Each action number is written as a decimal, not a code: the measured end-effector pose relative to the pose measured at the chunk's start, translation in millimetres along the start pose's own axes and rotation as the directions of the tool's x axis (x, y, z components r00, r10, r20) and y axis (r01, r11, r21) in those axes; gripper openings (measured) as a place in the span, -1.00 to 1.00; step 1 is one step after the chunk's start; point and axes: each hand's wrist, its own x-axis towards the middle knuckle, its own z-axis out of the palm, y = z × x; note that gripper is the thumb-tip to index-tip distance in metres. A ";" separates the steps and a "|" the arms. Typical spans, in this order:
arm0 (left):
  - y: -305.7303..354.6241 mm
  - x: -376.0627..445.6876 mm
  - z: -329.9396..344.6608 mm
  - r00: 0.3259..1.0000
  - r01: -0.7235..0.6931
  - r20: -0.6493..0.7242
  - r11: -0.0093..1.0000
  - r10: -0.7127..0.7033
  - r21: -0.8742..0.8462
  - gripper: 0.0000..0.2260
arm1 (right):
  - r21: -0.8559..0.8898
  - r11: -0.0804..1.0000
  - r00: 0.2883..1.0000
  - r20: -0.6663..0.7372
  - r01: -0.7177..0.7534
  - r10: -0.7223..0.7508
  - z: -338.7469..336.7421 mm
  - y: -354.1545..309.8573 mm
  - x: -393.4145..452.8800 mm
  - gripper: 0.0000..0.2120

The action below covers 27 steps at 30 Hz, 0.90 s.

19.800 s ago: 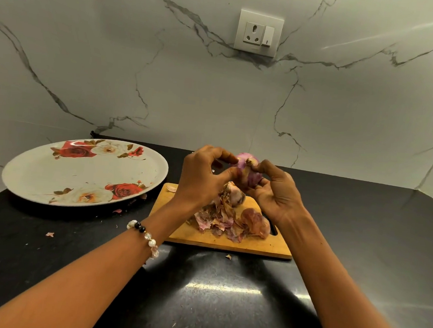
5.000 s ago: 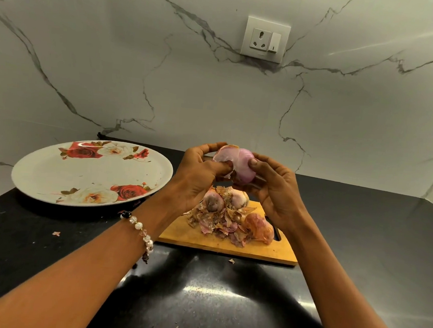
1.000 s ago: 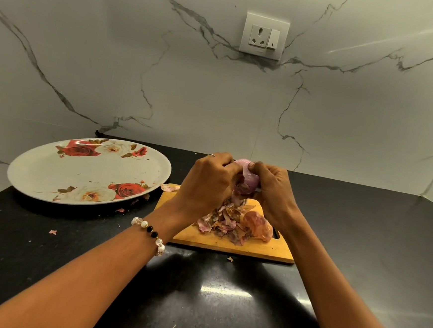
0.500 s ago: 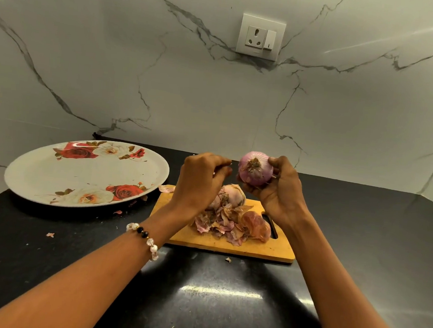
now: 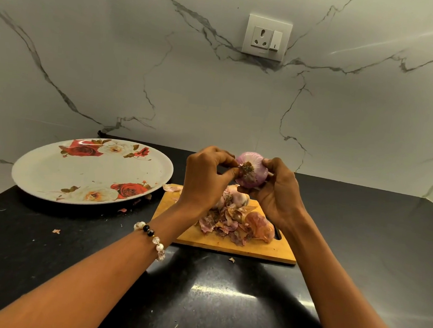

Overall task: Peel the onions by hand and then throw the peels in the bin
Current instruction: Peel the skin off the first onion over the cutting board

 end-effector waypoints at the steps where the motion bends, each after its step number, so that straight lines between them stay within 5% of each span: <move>1: -0.4 0.5 0.0 1.000 -0.001 0.005 1.000 0.001 0.007 -0.86 | -0.005 1.000 1.000 0.001 -0.001 0.001 -0.1 0.2 0.0 -0.83; 15: 0.5 -0.3 7.1 0.954 0.177 0.237 0.983 -0.184 0.050 -0.84 | 0.027 1.000 1.000 -0.003 -0.005 0.005 0.5 2.4 3.0 -0.81; 18: 7.3 3.2 2.5 0.928 0.226 0.322 0.970 -0.188 -0.085 -0.85 | 0.074 0.997 0.999 -0.031 -0.020 0.022 -1.1 3.2 3.5 -0.78; 21: 11.7 9.9 -4.4 0.950 0.221 0.267 0.953 -0.163 -0.206 -0.91 | 0.109 0.993 0.996 -0.065 -0.047 0.054 -4.1 2.3 3.9 -0.78; 27: -5.1 9.9 -13.2 0.959 0.272 0.100 0.960 -0.265 -0.064 -0.86 | 0.172 0.982 0.993 -0.083 -0.074 0.089 -7.0 -1.1 3.5 -0.80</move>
